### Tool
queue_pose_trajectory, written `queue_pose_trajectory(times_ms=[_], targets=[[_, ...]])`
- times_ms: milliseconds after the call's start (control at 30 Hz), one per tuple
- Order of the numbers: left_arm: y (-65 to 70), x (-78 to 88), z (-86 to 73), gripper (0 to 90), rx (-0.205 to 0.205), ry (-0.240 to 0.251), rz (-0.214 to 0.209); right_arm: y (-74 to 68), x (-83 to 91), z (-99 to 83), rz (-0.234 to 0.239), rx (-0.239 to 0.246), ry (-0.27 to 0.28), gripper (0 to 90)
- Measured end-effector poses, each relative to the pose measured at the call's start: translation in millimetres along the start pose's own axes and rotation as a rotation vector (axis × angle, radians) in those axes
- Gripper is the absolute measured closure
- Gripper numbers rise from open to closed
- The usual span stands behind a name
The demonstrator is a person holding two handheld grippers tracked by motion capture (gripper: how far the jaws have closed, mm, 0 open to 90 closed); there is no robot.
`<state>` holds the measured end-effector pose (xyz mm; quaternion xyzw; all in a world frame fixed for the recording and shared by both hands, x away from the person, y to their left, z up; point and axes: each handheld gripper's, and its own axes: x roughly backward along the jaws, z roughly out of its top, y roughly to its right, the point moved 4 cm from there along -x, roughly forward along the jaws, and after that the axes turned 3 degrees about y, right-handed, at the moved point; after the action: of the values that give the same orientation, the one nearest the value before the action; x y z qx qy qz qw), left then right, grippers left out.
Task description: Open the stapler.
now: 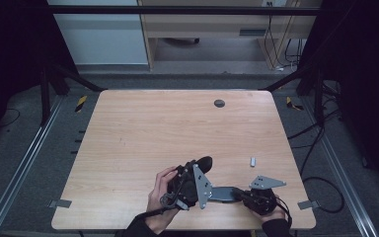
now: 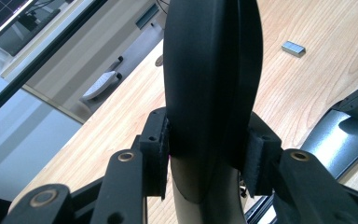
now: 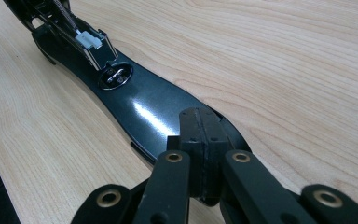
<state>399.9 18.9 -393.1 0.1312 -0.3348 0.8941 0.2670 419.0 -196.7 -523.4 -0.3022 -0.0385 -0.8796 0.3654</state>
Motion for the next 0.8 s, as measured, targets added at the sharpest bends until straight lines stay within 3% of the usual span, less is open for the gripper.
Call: queue_pose_trajectory(times_ms=[800], targets=[[-16.7, 11.7, -8.5, 57.2, 0.063, 0.01, 0.02, 0.0, 0.0, 0.0, 0.0, 0.0, -0.001, 90.0]])
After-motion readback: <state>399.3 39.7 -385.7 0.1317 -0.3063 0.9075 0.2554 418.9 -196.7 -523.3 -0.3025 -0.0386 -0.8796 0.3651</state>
